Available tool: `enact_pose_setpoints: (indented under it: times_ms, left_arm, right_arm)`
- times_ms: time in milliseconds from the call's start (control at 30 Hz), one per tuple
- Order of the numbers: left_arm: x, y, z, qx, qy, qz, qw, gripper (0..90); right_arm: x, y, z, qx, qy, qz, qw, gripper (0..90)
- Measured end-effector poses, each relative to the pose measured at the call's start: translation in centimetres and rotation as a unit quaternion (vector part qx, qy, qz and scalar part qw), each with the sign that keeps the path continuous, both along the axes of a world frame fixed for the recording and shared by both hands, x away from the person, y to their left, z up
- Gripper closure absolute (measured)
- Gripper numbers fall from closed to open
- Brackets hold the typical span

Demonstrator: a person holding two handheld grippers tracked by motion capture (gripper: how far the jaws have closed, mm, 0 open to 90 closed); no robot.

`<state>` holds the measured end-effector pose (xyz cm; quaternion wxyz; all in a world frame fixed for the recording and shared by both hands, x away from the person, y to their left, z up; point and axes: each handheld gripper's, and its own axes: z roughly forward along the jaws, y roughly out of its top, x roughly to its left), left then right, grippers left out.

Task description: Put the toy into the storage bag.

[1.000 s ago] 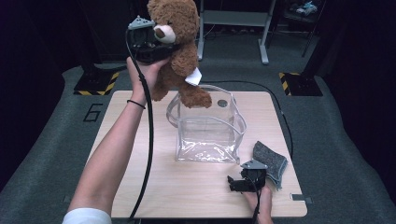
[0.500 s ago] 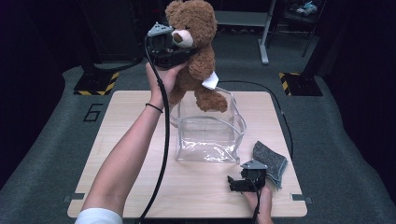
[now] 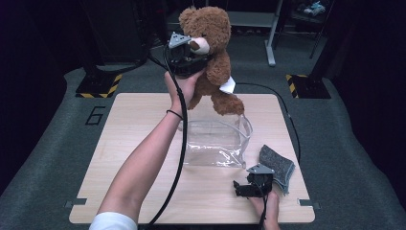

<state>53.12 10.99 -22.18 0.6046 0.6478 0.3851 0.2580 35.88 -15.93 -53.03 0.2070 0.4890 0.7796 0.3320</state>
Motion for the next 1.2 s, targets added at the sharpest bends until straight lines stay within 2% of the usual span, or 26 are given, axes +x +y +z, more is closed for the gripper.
enact_pose_setpoints:
  times_ms: [267, 467, 733, 933, 1200]
  left_arm:
    - [0.4, -0.5, -1.8, 0.015, 0.004, 0.018, 0.9997, 58.0]
    - [0.5, -1.0, -3.0, 0.032, 0.011, 0.019, 0.9993, 58.0]
    - [0.4, -1.7, -4.5, 0.040, 0.020, 0.020, 0.9988, 57.7]
    - [0.0, -2.3, -5.3, 0.053, 0.027, 0.022, 0.9980, 57.6]
    - [-1.4, -2.5, -6.0, 0.069, 0.038, 0.024, 0.9966, 56.7]
  right_arm:
    - [0.0, 0.0, 0.0, 0.000, 0.000, 0.000, 1.0000, 1.6]
    - [0.0, 0.0, 0.0, 0.000, 0.000, 0.001, 1.0000, 1.6]
    - [0.0, 0.0, 0.0, -0.001, -0.002, 0.003, 1.0000, 1.8]
    - [0.0, 0.0, 0.0, -0.002, -0.003, 0.003, 1.0000, 1.8]
    - [0.0, -0.1, 0.0, -0.005, -0.003, 0.004, 1.0000, 1.8]
